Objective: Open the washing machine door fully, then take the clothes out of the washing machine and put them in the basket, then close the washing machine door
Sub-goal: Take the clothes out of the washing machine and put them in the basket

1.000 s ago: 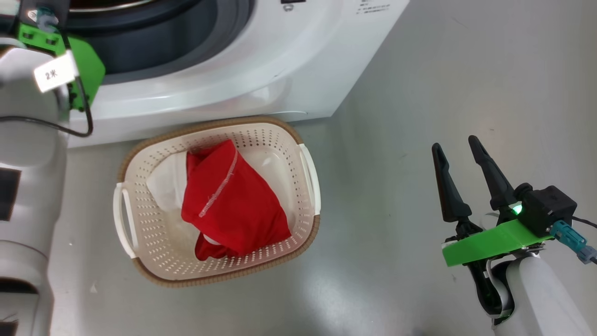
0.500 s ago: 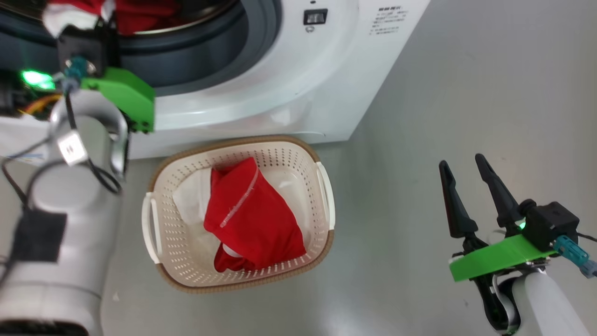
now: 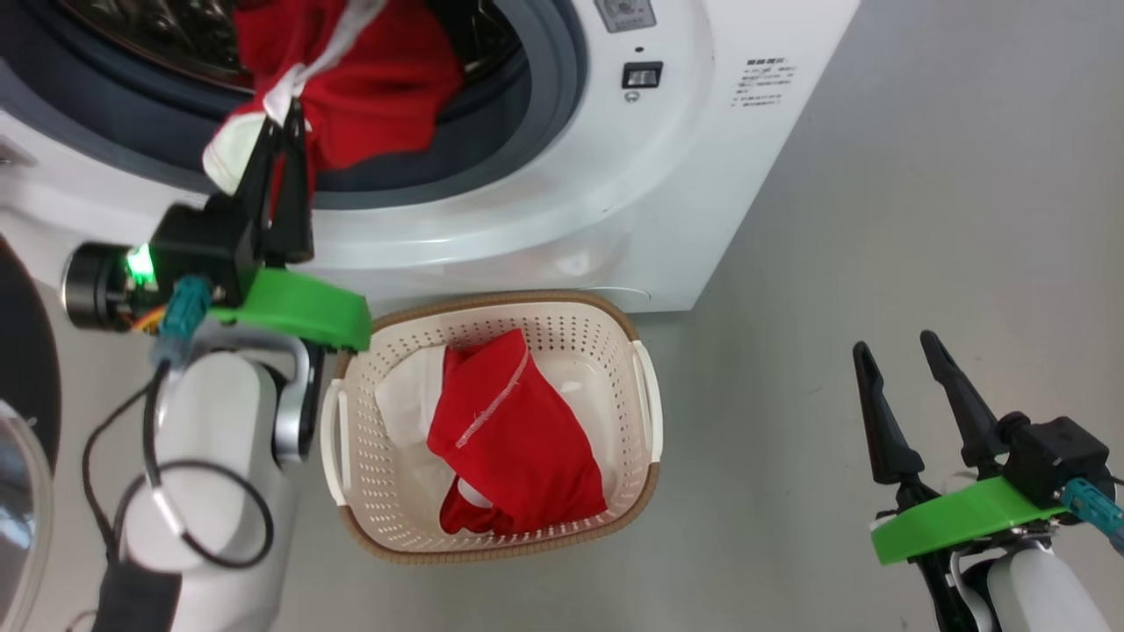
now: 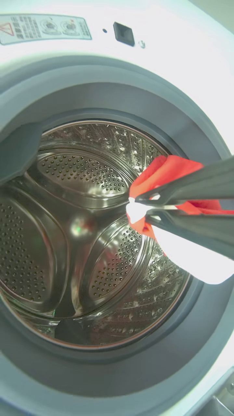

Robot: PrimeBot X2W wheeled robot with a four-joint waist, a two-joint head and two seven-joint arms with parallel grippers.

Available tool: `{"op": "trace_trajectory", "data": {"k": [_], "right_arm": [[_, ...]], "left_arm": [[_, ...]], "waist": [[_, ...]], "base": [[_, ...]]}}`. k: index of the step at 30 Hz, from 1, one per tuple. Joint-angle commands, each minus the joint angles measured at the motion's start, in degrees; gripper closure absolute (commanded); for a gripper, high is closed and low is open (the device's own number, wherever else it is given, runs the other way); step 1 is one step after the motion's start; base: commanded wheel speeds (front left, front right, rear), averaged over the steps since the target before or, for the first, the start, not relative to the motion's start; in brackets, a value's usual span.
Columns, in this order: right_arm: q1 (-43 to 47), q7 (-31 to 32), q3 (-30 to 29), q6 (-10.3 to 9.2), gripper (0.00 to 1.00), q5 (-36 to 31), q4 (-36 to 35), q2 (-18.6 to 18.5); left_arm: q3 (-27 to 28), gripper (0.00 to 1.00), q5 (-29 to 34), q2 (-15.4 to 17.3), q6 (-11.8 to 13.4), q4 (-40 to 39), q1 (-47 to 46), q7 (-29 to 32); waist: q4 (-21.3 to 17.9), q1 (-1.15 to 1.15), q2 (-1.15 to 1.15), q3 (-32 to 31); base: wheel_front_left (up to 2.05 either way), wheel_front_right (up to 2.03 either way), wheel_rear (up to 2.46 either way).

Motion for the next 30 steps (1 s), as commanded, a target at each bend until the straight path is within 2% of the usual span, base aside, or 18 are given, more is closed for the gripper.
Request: {"op": "trace_trajectory", "data": {"k": [1, 12, 22, 27, 30], "right_arm": [[1.05, -0.37, 0.85, 0.28, 0.0, -0.18, -1.42, -0.51], [1.78, -0.37, -0.33, 0.28, 0.0, -0.28, -1.92, -0.77], [2.26, -0.37, -0.86, 0.28, 0.0, -0.46, -2.15, -0.63], [2.2, -0.37, -1.15, 0.28, 0.0, -0.51, -2.36, -0.58], [2.0, -0.37, -1.03, 0.28, 0.0, -0.52, -2.36, -0.57]], "left_arm": [[2.09, 1.0, -0.53, 1.34, -0.35, -3.83, 1.88, -0.52], [3.7, 1.0, -0.52, 0.05, 0.01, -20.27, 9.84, -0.52], [3.7, 1.0, -0.31, -0.58, 1.53, -35.62, 16.07, -0.52], [2.71, 1.0, 0.26, -0.68, 2.31, -39.48, 18.24, -0.52], [1.93, 1.0, -0.2, -0.72, 2.46, -38.74, 19.47, -0.52]], "waist": [[0.42, 0.0, 0.0, -0.53], [0.44, 0.0, 0.0, -0.8], [0.16, 0.0, 0.0, -1.03], [0.32, 0.0, 0.0, -0.64], [0.34, 0.0, 0.0, -0.37]], "base": [[0.0, 0.0, 0.0], [0.0, 0.0, 0.0], [0.0, 0.0, 0.0], [0.0, 0.0, 0.0], [0.0, 0.0, 0.0]]}}
